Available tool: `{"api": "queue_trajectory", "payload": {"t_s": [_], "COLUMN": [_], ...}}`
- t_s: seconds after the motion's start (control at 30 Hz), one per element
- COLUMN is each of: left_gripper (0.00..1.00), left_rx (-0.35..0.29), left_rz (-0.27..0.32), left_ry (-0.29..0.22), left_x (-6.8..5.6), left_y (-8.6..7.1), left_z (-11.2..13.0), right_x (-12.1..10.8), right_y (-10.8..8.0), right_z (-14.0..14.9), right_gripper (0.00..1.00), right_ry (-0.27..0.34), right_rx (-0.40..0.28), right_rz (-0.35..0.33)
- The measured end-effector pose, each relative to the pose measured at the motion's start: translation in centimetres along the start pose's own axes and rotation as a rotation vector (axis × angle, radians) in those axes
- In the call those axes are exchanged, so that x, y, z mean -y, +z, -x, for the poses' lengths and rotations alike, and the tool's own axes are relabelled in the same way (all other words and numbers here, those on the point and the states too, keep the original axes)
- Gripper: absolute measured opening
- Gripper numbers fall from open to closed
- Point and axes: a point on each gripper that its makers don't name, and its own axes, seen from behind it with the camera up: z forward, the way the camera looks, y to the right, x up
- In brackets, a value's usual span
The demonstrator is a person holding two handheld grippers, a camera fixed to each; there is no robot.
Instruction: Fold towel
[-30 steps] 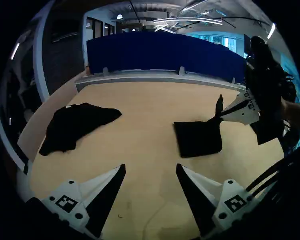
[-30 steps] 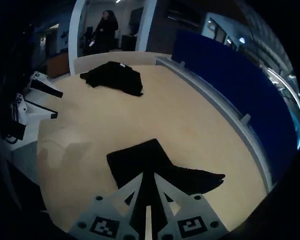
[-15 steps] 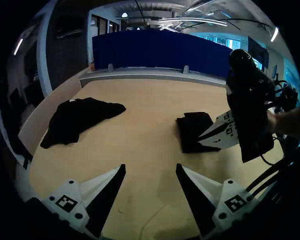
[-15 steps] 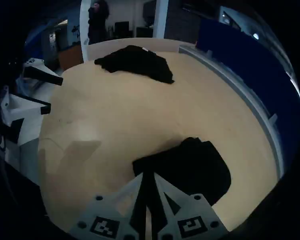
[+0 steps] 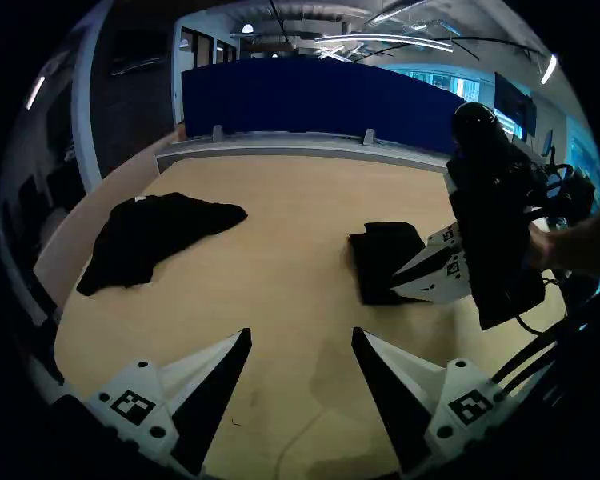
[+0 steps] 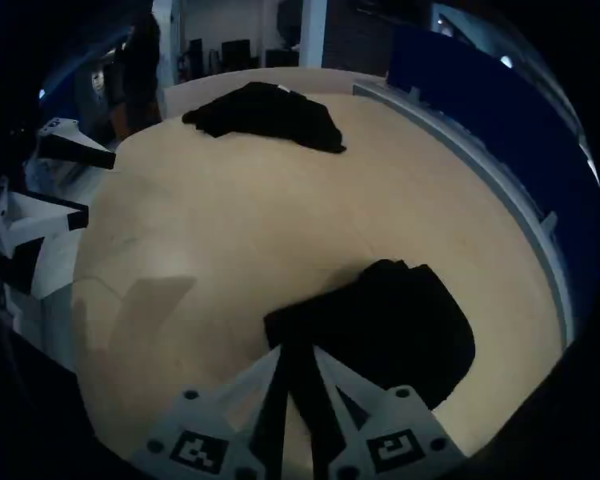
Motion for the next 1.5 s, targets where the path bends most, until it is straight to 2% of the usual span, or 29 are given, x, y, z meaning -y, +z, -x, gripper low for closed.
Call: {"api": "queue_trajectory", "payload": {"t_s": [0.03,0.17,0.27,0.37,0.5,0.63,1.1,1.5], "left_gripper": [0.93,0.93,0.94,0.94,0.93,0.93,0.93,0.94], "left_rx": [0.000,0.001,0.002,0.002,0.002,0.000,-0.003,0.001], "left_rz": [0.000,-0.002,-0.003,-0.004,-0.004,-0.004,0.004,0.013], "left_ry": [0.000,0.002,0.002,0.001,0.001,0.002,0.005,0.013], "left_x": [0.0,0.1,0.1,0.1,0.1,0.0,-0.7,-1.4], "left_y": [0.0,0.1,0.1,0.2,0.1,0.2,0.0,0.2], "left_z": [0.0,0.0,0.0,0.0,-0.1,-0.3,-0.7,-0.4], "right_x": [-0.1,-0.4,-0.7,-1.1,-1.5,-1.8,-2.8,-3.0], "right_y": [-0.2,-1.0,-1.6,-2.1,-2.5,-2.9,-5.2,-5.4], "right_z": [0.0,-0.1,-0.2,-0.3,-0.2,0.5,5.8,8.1], "right_gripper": [0.24,0.53,0.66,0.76,0.83,0.99,0.99,0.93], "right_ry": [0.003,0.023,0.043,0.063,0.089,0.115,0.184,0.233], "right_rx": [-0.003,-0.017,-0.028,-0.038,-0.047,-0.046,0.011,0.039], "right_rz": [0.003,0.012,0.020,0.033,0.048,0.061,0.133,0.147]}}
